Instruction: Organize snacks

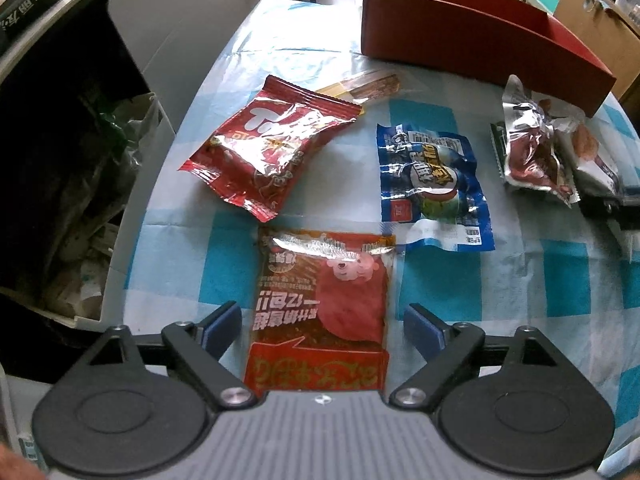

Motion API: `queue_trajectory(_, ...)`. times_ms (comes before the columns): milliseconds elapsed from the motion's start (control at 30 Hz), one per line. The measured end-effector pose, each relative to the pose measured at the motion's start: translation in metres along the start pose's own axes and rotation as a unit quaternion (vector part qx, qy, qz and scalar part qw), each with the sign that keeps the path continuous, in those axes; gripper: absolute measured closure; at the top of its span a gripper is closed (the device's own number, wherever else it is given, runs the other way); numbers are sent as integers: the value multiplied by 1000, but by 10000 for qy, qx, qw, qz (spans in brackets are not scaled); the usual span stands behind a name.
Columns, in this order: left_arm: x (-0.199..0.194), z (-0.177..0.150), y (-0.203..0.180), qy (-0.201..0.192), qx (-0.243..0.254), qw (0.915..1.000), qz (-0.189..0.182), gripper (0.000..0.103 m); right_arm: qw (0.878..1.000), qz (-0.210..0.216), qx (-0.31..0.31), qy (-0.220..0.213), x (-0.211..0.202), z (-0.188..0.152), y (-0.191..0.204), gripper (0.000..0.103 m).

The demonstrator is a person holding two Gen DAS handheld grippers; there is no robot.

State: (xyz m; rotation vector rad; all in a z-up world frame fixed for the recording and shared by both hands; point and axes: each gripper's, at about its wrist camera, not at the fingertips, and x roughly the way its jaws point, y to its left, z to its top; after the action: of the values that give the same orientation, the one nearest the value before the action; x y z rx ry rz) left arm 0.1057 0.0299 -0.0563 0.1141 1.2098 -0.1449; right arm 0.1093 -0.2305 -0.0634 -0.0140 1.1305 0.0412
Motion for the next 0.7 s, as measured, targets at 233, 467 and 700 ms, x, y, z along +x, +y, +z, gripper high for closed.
queue_trajectory(233, -6, -9, -5, -58, 36, 10000, 9, 30, 9996, 9, -44, 266, -19, -34, 30, 35)
queue_trajectory(467, -11, -18, -5, 80, 28, 9999, -71, 33, 9997, 93, -69, 212, -37, -70, 60, 36)
queue_trajectory(700, -19, -13, 16, 221, -419, 9988, -159, 33, 9990, -78, -73, 435, -27, -59, 66, 21)
